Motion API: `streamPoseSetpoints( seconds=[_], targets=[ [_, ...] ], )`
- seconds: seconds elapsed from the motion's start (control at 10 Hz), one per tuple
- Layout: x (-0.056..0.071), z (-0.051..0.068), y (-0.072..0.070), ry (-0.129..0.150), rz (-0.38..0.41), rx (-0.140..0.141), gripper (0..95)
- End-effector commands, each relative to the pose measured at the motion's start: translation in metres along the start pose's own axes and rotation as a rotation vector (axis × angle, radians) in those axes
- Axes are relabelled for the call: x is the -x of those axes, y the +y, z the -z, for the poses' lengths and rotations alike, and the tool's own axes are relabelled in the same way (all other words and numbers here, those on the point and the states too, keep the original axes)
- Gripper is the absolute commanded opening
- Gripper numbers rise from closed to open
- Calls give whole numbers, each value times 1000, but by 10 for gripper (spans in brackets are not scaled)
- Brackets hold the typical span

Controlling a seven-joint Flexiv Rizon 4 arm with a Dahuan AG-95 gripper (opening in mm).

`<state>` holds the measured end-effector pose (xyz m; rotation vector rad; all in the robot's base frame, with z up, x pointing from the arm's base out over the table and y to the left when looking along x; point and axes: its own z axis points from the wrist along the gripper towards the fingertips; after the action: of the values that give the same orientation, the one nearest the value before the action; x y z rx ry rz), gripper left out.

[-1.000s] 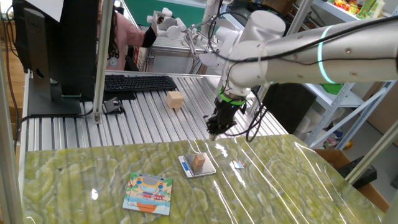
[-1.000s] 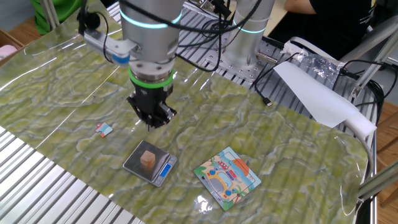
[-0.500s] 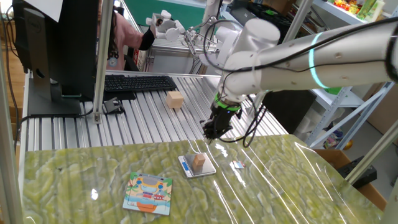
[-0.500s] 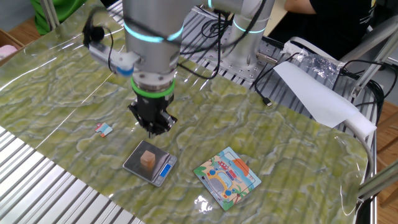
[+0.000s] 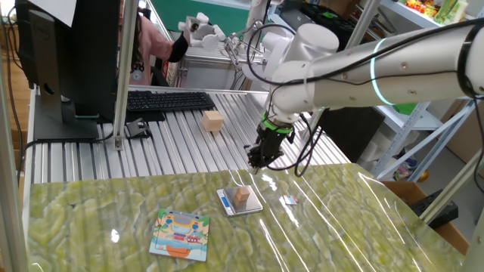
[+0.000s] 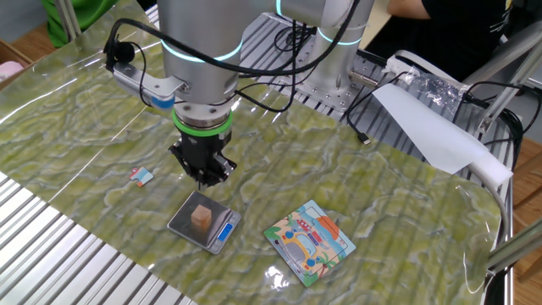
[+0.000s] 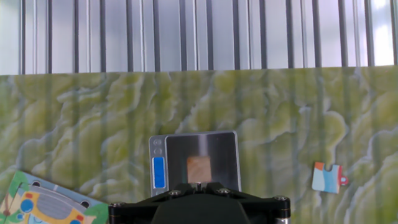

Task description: Remove the object from the scale

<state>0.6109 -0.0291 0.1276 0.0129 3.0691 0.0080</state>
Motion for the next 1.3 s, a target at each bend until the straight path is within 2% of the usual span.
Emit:
streamPoseSetpoints(
  seconds=[0.1,0.6,0.8,1.3],
  targets=[
    [-1,-3,-2,-1,0,4,0],
    [0,-21,-3,-7,-8,6,0],
    [3,-23,-4,-6,-7,14,380],
    [6,-35,-5,-12,-11,15,380]
  ],
)
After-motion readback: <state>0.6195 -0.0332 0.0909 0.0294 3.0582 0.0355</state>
